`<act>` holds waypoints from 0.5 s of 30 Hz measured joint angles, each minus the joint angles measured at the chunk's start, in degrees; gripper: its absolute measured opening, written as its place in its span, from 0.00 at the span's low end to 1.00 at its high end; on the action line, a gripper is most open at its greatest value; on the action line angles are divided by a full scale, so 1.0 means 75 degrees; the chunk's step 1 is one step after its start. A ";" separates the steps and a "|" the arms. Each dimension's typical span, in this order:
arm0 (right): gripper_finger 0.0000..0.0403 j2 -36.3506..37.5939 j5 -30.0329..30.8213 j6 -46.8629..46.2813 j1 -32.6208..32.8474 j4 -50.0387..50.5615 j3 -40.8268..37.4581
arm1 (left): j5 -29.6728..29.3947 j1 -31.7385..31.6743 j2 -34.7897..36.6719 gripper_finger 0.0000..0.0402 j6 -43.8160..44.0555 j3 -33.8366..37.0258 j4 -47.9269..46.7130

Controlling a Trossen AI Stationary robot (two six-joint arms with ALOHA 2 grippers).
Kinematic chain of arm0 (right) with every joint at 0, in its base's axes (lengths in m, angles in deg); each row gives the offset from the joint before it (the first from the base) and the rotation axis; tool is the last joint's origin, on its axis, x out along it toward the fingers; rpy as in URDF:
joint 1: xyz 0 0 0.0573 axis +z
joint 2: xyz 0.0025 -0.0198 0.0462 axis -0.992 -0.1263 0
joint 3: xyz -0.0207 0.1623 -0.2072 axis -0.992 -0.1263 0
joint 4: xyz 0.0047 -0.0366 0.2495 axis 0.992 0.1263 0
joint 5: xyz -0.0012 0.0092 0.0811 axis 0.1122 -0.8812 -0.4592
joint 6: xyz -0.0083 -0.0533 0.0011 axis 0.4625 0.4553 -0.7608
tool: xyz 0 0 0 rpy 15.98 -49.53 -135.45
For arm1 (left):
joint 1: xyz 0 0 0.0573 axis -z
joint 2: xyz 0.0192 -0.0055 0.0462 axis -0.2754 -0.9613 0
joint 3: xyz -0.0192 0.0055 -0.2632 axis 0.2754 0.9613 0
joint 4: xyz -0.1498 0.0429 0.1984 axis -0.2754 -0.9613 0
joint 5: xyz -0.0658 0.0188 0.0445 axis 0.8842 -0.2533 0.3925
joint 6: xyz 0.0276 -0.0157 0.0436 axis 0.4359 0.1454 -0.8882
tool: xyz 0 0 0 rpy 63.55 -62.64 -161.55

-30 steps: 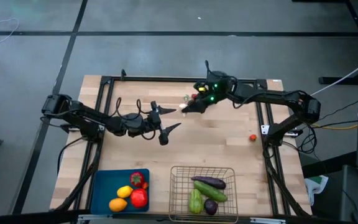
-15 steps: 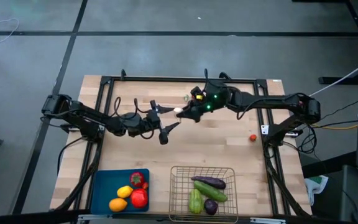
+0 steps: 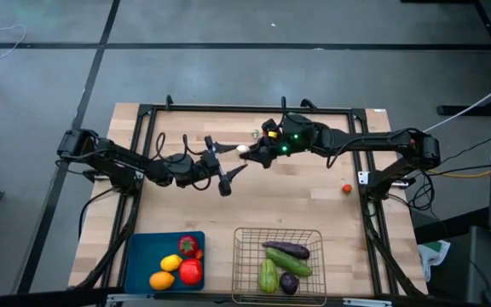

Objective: Sort produce into baskets
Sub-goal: Put the garlic into the gold wire basket

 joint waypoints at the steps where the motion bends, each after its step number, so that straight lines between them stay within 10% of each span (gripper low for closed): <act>1: 0.42 -0.0003 0.0021 -0.0003 0.0000 -0.0004 0.0000 | -0.0056 -0.0003 0.0000 0.73 0.0000 0.0000 0.0000; 15: 0.44 -0.0004 0.0024 -0.0052 -0.0003 0.0032 0.0000 | -0.0180 -0.0015 0.0000 0.48 -0.0029 0.0000 -0.0035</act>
